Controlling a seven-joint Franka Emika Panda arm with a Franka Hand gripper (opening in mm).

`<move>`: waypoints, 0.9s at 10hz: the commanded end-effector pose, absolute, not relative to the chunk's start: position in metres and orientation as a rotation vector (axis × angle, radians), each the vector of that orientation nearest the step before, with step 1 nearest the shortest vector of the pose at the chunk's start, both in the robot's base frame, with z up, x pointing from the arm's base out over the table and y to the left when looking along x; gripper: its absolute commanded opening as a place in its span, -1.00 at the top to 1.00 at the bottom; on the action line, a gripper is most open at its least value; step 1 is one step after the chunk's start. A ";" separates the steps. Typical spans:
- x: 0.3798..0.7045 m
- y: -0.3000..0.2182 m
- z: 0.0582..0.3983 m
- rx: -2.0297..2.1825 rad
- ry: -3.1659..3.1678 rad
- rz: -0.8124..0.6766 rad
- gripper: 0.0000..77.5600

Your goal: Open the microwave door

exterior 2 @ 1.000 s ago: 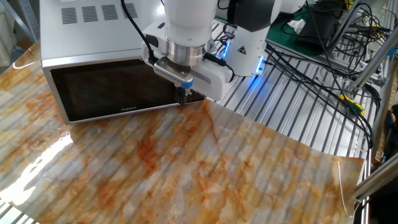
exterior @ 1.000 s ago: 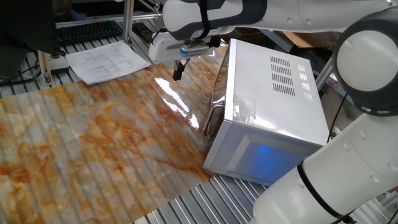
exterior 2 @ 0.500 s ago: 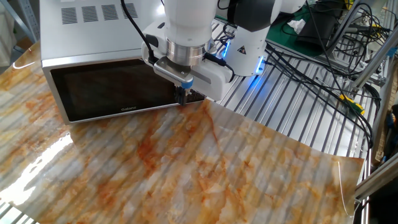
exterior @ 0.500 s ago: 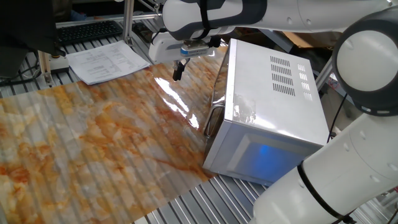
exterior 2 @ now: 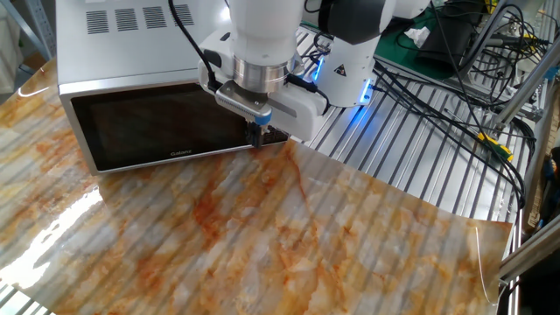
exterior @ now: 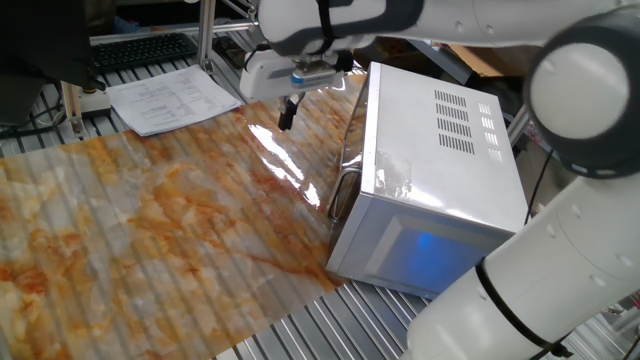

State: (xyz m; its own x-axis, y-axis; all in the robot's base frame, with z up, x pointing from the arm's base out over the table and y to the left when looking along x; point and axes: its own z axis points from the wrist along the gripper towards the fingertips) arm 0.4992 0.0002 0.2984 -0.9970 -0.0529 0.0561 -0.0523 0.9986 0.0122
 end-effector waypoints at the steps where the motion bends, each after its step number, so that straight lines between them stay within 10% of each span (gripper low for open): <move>1: 0.499 0.000 0.299 0.252 -2.957 -0.008 1.00; 9: 0.499 0.000 0.302 0.360 -2.960 -0.018 1.00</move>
